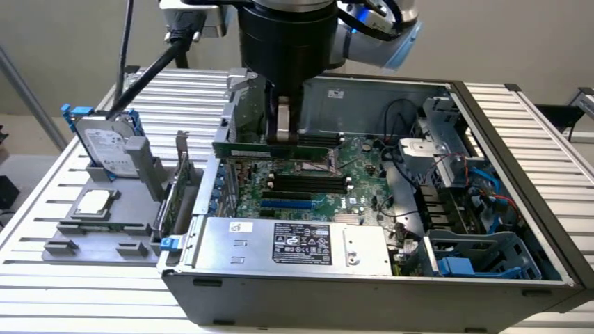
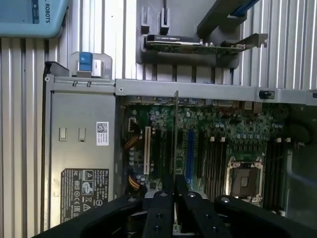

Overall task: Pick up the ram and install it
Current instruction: 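Pick up the ram and move it above insertion slot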

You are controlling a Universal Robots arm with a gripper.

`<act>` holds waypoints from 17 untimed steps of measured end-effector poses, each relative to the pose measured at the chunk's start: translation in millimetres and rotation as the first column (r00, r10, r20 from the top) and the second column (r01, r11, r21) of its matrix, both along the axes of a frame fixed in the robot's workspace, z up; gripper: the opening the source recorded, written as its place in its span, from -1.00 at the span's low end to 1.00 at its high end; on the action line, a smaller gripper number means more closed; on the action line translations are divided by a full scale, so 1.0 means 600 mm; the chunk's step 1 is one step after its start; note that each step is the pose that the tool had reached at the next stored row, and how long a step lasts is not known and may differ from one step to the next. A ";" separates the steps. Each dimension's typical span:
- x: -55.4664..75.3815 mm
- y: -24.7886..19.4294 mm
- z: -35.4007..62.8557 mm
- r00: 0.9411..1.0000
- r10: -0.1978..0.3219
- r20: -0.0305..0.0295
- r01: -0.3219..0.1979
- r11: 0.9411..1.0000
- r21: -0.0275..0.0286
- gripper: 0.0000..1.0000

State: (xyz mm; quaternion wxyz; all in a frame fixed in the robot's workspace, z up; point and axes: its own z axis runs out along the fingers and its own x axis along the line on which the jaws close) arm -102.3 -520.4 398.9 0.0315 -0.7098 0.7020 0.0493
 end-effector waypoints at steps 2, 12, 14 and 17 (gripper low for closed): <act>0.014 0.0056 -0.002 1.000 0.000 0.000 0.000 1.000 0.000 -0.73; 0.056 0.0631 -0.024 1.000 0.000 0.000 0.000 1.000 0.000 -0.73; 0.062 0.0760 -0.028 1.000 0.000 0.000 0.000 1.000 0.000 -0.73; 0.072 0.0961 -0.034 1.000 0.000 0.000 0.000 1.000 0.000 -0.73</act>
